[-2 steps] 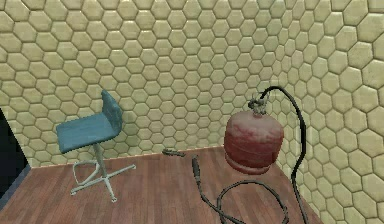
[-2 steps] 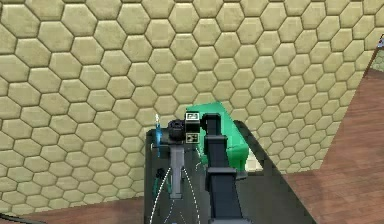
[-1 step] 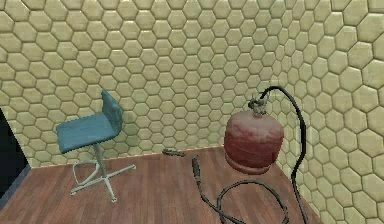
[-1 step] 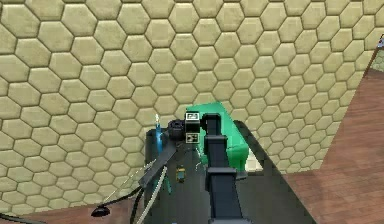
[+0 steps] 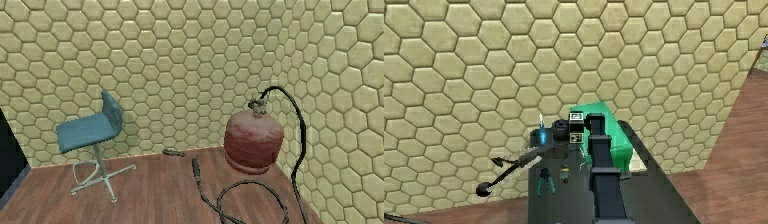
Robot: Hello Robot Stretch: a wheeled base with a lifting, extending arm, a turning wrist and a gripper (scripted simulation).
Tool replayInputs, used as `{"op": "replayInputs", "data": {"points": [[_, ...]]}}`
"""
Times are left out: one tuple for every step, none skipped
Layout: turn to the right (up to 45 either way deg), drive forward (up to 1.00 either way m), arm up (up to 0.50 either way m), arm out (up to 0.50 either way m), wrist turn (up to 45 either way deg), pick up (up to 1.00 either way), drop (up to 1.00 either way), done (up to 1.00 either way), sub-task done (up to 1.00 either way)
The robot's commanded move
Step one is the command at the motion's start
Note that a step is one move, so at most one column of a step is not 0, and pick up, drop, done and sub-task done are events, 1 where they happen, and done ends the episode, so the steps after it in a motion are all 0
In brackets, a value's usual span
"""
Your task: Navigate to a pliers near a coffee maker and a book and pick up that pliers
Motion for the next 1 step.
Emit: {"op": "replayInputs", "data": {"points": [[0.0,0.0,0.0,0.0,45.0,0.0,0.0,0.0,0.0]]}}
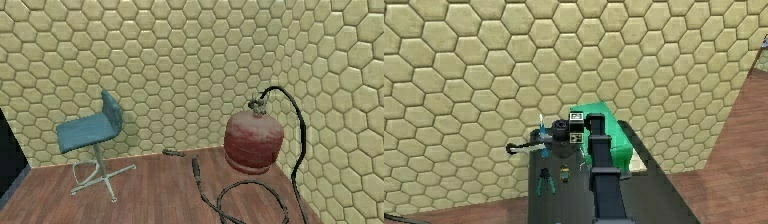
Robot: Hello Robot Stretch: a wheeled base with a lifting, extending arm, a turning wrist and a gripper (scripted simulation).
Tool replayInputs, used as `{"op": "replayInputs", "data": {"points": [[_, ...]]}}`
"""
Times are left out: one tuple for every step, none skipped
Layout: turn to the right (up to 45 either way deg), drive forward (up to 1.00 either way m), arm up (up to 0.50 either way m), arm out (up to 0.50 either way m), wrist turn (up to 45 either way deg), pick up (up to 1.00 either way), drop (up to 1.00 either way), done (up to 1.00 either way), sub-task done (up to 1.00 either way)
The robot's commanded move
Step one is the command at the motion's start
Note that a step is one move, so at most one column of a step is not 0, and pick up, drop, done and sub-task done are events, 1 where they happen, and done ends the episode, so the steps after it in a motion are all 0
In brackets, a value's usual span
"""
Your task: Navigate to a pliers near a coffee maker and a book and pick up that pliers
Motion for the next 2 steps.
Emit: {"op": "replayInputs", "data": {"points": [[0.0,0.0,0.0,0.0,6.0,0.0,0.0,0.0,0.0],[0.0,0.0,-0.3,0.0,0.0,0.0,0.0,0.0,0.0]]}}
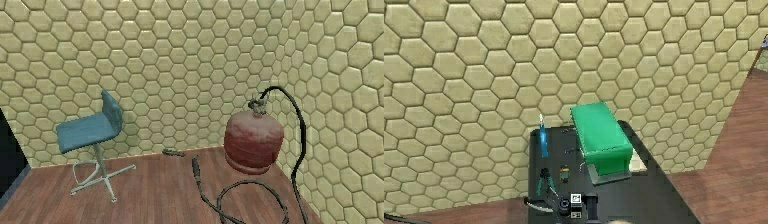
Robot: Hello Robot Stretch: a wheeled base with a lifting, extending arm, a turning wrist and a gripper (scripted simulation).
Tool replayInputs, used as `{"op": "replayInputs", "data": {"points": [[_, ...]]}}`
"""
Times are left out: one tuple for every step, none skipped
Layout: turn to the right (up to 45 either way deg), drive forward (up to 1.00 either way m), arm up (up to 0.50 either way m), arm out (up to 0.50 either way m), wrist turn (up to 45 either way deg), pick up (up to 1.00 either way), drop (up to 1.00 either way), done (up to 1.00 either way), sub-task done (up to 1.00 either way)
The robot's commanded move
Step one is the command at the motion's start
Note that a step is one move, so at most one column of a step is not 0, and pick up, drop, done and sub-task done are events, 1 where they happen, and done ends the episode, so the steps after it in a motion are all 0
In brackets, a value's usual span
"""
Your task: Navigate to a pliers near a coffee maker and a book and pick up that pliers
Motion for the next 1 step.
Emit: {"op": "replayInputs", "data": {"points": [[0.0,0.0,0.0,0.0,0.0,1.0,0.0,0.0,0.0]]}}
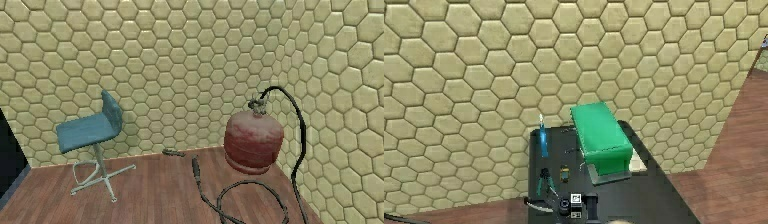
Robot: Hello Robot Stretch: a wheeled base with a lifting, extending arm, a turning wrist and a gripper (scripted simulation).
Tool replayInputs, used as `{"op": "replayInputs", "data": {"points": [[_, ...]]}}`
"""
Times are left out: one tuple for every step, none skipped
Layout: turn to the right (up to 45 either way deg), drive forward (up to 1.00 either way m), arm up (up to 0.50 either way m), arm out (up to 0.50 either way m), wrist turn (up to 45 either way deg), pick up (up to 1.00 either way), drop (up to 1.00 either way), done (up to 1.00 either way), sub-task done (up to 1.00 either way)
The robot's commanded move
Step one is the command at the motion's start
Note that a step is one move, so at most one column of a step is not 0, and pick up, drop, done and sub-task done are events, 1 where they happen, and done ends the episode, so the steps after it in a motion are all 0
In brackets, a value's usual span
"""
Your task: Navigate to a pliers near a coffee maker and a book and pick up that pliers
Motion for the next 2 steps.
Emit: {"op": "replayInputs", "data": {"points": [[0.0,0.0,0.1,0.0,0.0,0.0,0.0,0.0,0.0],[0.0,0.0,0.0,0.0,0.0,0.0,0.0,1.0,0.0]]}}
